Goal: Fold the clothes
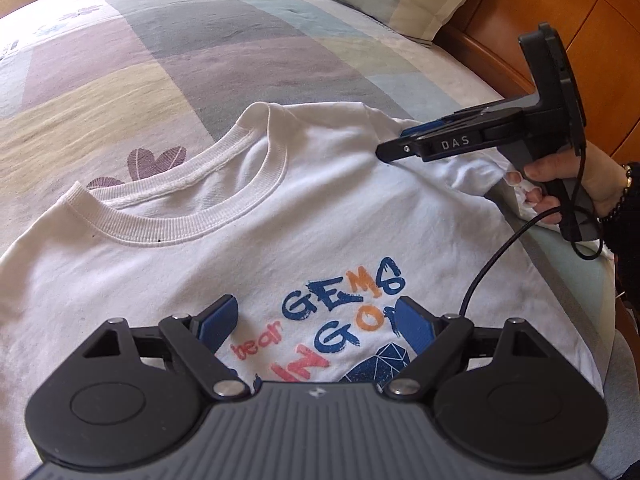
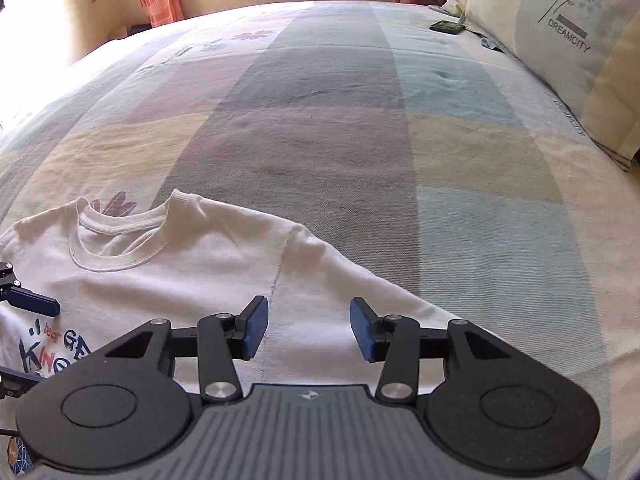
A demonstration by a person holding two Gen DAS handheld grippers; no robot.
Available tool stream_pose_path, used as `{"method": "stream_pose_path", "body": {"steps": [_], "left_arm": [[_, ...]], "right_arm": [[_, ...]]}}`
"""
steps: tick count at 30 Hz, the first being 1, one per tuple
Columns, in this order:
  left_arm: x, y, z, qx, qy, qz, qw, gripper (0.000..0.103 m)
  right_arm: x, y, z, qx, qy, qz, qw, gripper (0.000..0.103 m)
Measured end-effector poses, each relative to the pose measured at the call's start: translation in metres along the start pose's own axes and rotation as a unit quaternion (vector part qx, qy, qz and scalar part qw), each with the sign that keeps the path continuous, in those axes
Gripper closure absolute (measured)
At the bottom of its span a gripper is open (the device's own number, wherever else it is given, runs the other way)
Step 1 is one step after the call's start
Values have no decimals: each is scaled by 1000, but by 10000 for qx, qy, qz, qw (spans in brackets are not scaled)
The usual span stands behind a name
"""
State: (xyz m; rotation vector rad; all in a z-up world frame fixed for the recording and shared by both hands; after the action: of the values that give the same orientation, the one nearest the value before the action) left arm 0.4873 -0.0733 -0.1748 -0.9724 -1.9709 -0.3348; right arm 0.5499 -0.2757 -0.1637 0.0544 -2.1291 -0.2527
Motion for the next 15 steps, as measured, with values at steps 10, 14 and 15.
{"method": "stream_pose_path", "body": {"steps": [10, 14, 15], "left_arm": [[-4, -3, -2, -115, 75, -60, 9999, 17], [-4, -6, -3, -153, 92, -65, 9998, 17], [-4, -6, -3, -151, 94, -65, 9998, 17]], "right_arm": [[34, -28, -26, -563, -838, -144, 9948, 34], [95, -103, -3, -731, -1130, 577, 9892, 34], [109, -126, 6, -818, -1148, 831, 9865, 34]]}}
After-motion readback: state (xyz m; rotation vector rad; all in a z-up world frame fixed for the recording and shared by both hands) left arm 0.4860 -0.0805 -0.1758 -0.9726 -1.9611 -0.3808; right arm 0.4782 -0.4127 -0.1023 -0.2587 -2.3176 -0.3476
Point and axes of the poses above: each gripper's, at about its wrist camera, not at the fingertips, and x roughly against the way its jaws point, y to its left, z to its underside, the point moved 10 cm from there along -x, roughly the way its jaws point, and after that the axes turned 14 degrees about -x, right-handed, at the moved point
